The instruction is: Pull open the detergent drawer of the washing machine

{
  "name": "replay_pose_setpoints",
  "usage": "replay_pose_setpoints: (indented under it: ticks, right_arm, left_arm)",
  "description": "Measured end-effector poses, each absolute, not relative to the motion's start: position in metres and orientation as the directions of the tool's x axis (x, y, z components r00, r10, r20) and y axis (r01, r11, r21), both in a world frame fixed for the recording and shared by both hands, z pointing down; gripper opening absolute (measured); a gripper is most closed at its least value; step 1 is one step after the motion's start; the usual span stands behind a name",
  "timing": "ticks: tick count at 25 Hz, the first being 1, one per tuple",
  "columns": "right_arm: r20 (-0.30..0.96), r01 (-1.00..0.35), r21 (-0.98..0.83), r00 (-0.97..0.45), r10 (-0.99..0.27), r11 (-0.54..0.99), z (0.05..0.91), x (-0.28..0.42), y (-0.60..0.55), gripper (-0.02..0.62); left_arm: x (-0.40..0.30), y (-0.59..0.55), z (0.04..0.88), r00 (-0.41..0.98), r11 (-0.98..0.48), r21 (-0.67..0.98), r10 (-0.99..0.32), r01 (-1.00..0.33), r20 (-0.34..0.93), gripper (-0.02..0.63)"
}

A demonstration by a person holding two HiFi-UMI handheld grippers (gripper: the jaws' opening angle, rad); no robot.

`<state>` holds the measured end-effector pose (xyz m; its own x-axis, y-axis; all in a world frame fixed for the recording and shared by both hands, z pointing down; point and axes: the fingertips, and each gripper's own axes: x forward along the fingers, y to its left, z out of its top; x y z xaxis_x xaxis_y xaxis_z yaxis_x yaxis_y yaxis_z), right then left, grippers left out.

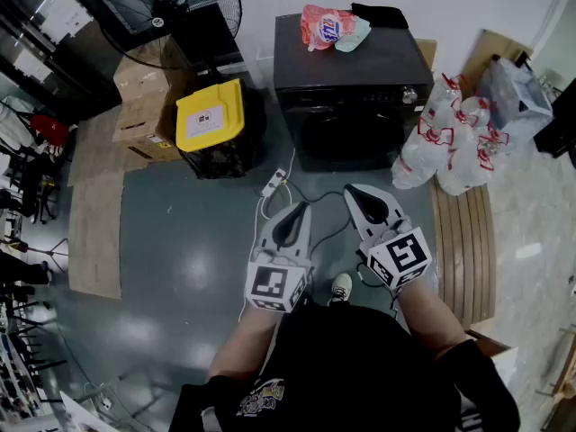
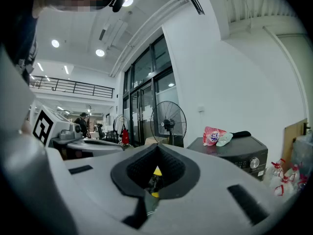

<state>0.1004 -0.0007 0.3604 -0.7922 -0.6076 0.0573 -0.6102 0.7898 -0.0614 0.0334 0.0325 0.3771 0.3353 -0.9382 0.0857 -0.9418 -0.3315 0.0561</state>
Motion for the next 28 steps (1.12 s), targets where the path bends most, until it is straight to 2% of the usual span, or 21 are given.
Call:
replay_pose_setpoints:
  ticks: [16,18,19,21,28]
  right_arm:
    - [0.039,-0.619,-0.077,-0.785,-0.618,0.781,0.361,0.076,-0.010,0.011]
    - [0.036,-0.617,-0.093,-0.786,-0.617,0.781,0.362,0.070,-0.013,0.080]
    - [0.033,-0.619,-0.106,-0.785,-0.619,0.778,0.363,0.067,-0.015,0.087]
    - [0.032,-0.622,-0.130,-0.781,-0.623,0.772,0.364,0.060,-0.019,0.104]
    - [0.021,-0.631,-0.236,-0.764,-0.645,0.739,0.363,0.029,-0.037,0.206]
  left_arm:
    - [0.009,0.024,0.374,0.354,-0.351,0.059,-0.932,-0.935,0.075,0.018]
    - [0.003,0.022,0.373,0.355,-0.351,0.060,-0.932,-0.934,0.070,0.021]
    - [0.000,0.021,0.373,0.357,-0.353,0.062,-0.932,-0.933,0.068,0.036]
    - [-0.007,0.018,0.372,0.368,-0.364,0.068,-0.928,-0.929,0.063,0.131]
    - [-0.040,0.009,0.371,0.415,-0.411,0.063,-0.909,-0.909,0.052,0.252]
